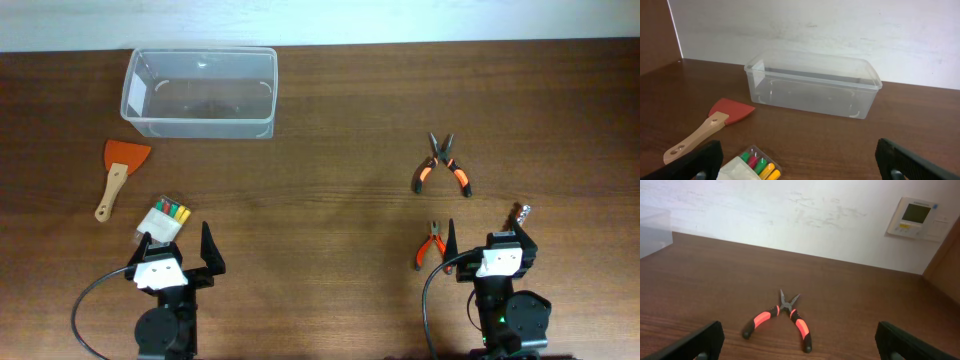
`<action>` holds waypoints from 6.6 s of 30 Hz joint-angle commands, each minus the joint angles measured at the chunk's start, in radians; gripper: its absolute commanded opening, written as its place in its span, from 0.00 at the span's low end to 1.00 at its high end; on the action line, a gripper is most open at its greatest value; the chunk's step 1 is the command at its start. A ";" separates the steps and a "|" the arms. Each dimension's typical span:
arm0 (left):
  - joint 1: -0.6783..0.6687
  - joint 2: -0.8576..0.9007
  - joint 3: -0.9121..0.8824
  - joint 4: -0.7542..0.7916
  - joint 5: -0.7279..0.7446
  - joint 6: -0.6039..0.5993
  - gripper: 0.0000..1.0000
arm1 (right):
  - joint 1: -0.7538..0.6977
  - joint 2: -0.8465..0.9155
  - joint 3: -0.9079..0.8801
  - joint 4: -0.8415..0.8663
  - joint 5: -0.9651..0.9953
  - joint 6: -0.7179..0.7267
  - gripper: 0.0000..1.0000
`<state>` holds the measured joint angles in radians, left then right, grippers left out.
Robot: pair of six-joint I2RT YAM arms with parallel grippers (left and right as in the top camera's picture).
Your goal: Pack container
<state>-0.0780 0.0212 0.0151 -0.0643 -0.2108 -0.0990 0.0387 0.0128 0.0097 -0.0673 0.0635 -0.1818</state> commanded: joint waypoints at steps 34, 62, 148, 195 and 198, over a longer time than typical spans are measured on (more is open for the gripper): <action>0.007 -0.014 -0.006 0.009 -0.100 -0.013 0.99 | -0.006 -0.006 -0.004 -0.008 0.008 0.011 0.98; 0.007 -0.014 -0.006 0.009 -0.100 -0.013 0.99 | -0.006 -0.006 -0.004 -0.008 0.009 0.011 0.99; -0.131 2.191 1.855 -0.616 0.291 0.115 0.02 | -0.006 1.312 0.989 -0.891 -0.225 0.265 0.98; -0.391 2.191 1.896 -0.887 0.380 0.059 0.02 | -0.006 1.312 0.989 -0.895 -0.225 0.265 0.99; -0.393 2.191 1.905 -0.867 0.380 0.058 0.02 | -0.006 1.312 0.989 -0.896 -0.225 0.265 0.99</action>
<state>-0.4747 2.2059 1.8851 -0.9459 0.1509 -0.0273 0.0387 1.3289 0.9794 -0.9627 -0.1528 0.0784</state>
